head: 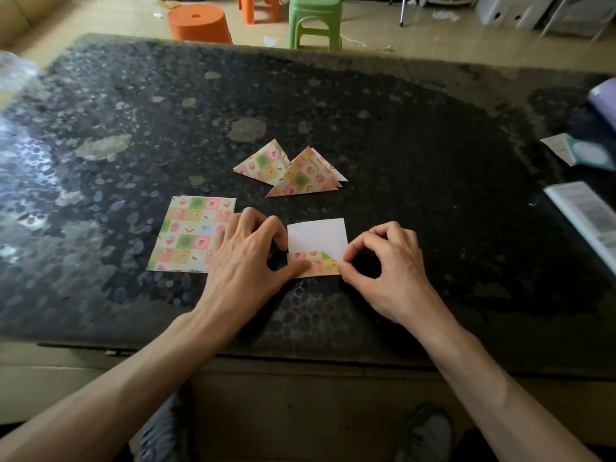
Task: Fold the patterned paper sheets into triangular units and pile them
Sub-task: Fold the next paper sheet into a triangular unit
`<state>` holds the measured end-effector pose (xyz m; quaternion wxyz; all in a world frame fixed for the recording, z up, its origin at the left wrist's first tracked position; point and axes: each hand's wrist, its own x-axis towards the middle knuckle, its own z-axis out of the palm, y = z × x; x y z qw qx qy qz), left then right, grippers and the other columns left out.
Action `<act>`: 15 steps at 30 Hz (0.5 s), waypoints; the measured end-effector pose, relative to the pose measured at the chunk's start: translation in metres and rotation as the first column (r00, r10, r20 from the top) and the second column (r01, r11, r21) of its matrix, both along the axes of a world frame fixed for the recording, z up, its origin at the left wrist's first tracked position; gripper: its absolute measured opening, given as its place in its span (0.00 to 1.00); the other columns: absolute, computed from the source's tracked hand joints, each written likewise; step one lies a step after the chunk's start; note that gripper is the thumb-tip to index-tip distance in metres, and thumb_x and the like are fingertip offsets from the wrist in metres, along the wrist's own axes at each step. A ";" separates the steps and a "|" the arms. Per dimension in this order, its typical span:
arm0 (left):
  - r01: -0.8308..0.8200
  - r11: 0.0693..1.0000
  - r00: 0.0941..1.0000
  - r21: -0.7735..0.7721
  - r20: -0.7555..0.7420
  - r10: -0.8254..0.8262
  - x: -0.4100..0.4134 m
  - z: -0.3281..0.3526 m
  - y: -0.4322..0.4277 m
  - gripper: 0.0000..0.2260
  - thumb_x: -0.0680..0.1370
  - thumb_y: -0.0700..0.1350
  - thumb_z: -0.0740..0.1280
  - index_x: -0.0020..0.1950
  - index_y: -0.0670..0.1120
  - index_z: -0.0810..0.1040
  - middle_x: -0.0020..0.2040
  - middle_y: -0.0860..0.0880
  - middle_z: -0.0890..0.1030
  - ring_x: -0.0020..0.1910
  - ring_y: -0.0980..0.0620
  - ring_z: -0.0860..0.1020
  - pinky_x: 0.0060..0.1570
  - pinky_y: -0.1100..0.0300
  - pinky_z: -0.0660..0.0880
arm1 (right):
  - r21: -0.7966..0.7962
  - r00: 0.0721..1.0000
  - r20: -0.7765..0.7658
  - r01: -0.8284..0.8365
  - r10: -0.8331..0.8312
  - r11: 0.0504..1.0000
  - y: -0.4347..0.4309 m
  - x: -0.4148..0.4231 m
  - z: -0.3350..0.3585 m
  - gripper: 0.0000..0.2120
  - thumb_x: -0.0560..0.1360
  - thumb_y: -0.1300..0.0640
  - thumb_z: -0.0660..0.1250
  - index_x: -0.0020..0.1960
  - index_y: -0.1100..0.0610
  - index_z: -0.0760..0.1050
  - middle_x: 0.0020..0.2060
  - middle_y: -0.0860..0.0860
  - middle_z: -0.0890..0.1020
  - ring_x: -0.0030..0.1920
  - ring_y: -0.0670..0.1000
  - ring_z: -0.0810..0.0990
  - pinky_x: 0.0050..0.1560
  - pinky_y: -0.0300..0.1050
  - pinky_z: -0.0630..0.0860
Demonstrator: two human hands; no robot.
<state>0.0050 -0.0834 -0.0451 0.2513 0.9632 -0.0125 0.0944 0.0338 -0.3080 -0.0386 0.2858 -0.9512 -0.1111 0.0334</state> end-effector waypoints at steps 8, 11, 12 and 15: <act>0.093 0.996 0.995 -0.009 -0.029 -0.093 0.003 -0.003 0.003 0.16 0.73 0.64 0.72 0.58 0.61 0.78 0.61 0.58 0.70 0.66 0.56 0.66 0.60 0.58 0.62 | -0.009 0.997 -0.072 -0.020 0.020 1.000 -0.002 0.001 0.003 0.04 0.76 0.44 0.73 0.49 0.39 0.79 0.56 0.42 0.67 0.63 0.43 0.59 0.62 0.42 0.58; 0.153 0.988 0.988 0.014 -0.026 -0.152 0.006 -0.005 0.004 0.13 0.76 0.62 0.70 0.59 0.64 0.82 0.64 0.59 0.72 0.71 0.54 0.65 0.64 0.57 0.60 | -0.008 0.997 -0.075 -0.019 0.018 1.000 -0.002 0.001 0.003 0.04 0.77 0.45 0.73 0.49 0.39 0.79 0.56 0.42 0.67 0.63 0.43 0.59 0.62 0.42 0.58; 0.166 0.986 0.986 0.018 -0.028 -0.166 0.006 -0.006 0.004 0.12 0.77 0.62 0.69 0.59 0.65 0.83 0.65 0.59 0.73 0.71 0.54 0.65 0.65 0.56 0.60 | -0.006 0.997 -0.075 -0.017 0.017 1.000 -0.002 0.001 0.003 0.04 0.77 0.45 0.73 0.49 0.39 0.79 0.56 0.42 0.67 0.63 0.43 0.58 0.62 0.42 0.58; 0.219 0.976 0.975 0.021 -0.033 -0.218 0.007 -0.006 0.004 0.12 0.80 0.61 0.65 0.60 0.65 0.83 0.66 0.60 0.73 0.72 0.54 0.65 0.68 0.53 0.62 | 0.005 0.997 -0.073 -0.008 0.008 1.000 -0.001 0.001 0.003 0.04 0.77 0.45 0.74 0.49 0.40 0.79 0.56 0.42 0.68 0.63 0.43 0.58 0.63 0.42 0.57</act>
